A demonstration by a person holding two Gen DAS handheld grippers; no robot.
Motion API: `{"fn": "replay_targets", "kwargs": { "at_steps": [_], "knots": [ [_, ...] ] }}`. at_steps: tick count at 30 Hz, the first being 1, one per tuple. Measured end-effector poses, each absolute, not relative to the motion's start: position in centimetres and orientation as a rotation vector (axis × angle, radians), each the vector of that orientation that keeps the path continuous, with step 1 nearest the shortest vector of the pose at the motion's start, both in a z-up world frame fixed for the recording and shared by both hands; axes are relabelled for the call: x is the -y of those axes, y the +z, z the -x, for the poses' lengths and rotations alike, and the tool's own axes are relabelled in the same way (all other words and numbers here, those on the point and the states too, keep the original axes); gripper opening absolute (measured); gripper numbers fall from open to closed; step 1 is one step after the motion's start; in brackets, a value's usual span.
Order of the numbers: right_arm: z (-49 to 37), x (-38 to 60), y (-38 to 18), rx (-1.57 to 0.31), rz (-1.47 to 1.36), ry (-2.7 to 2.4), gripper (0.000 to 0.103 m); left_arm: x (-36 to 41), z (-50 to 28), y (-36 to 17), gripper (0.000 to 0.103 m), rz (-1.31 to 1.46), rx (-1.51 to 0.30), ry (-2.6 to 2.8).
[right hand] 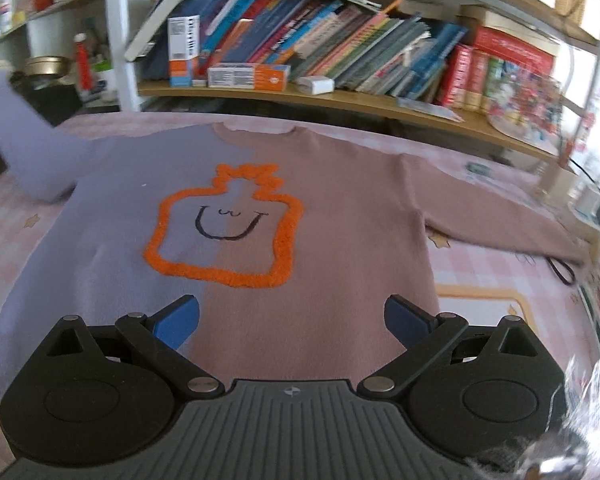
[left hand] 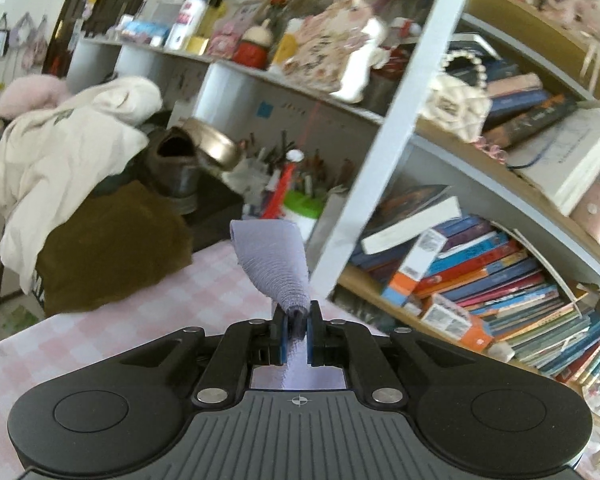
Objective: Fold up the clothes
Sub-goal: 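Lift the lavender sleeve with the left tool and carry it across the chest, then lay the lavender sleeve across the chest and open the left tool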
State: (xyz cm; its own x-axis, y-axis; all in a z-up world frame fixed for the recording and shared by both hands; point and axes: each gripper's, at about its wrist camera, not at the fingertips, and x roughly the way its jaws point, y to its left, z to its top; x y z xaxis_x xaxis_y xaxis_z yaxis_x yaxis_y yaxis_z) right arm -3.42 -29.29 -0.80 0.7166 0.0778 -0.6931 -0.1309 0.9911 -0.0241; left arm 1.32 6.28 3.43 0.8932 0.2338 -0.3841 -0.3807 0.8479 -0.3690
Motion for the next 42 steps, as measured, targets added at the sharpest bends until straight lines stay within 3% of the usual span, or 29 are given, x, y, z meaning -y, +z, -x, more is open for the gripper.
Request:
{"fn": "replay_targets", "kwargs": {
  "at_steps": [19,42],
  "knots": [
    [0.6,38.0,-1.5,-0.752,0.036,0.304,0.100,8.2,-6.5,5.9,0.007,0.320,-0.341,0.194],
    [-0.5,40.5,-2.6,-0.802,0.041,0.305,0.100,20.2,-13.2,-0.3,0.007,0.094,-0.535,0.018]
  ]
}}
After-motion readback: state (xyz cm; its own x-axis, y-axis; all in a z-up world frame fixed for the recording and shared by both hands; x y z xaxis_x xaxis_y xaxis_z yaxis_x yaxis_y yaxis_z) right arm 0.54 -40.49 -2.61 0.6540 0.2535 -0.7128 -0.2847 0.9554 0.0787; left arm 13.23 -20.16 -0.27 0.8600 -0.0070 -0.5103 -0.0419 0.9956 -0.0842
